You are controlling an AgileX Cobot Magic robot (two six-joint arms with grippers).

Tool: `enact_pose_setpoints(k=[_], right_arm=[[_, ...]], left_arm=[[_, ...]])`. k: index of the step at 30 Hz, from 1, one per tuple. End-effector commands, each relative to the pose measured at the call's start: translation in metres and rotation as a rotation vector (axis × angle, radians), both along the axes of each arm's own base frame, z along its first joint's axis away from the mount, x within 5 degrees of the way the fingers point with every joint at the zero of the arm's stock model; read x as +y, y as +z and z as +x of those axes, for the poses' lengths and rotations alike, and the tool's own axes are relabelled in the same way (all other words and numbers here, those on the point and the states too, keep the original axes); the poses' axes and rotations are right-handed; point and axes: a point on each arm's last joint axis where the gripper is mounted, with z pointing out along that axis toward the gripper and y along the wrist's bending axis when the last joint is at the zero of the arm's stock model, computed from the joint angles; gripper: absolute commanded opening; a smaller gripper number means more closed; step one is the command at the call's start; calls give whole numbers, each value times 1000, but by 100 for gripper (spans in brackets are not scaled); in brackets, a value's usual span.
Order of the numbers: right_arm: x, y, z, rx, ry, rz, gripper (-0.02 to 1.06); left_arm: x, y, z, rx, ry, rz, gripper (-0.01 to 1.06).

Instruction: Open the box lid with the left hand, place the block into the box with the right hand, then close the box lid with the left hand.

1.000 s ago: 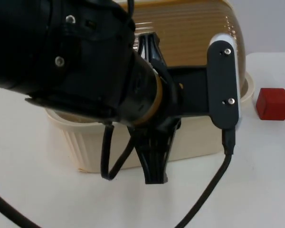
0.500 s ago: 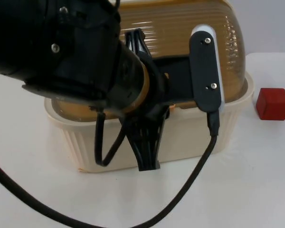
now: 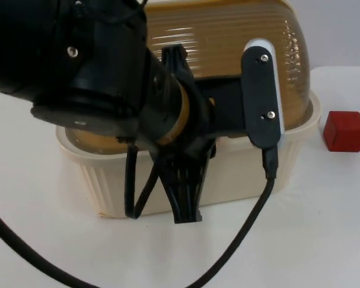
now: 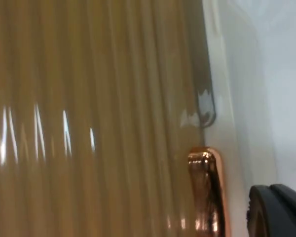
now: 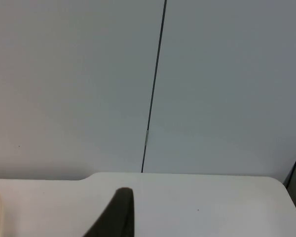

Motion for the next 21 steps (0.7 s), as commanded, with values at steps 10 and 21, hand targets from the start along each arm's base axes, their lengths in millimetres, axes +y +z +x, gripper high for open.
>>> enact_pose_setpoints(k=[10, 21], right_arm=[[0, 2, -1, -11, 3, -11, 100], [0, 2, -1, -9, 2, -12, 100]], left_arm=[[-4, -9, 9, 6, 56, 26, 0], [-7, -3, 9, 47, 56, 56, 0]])
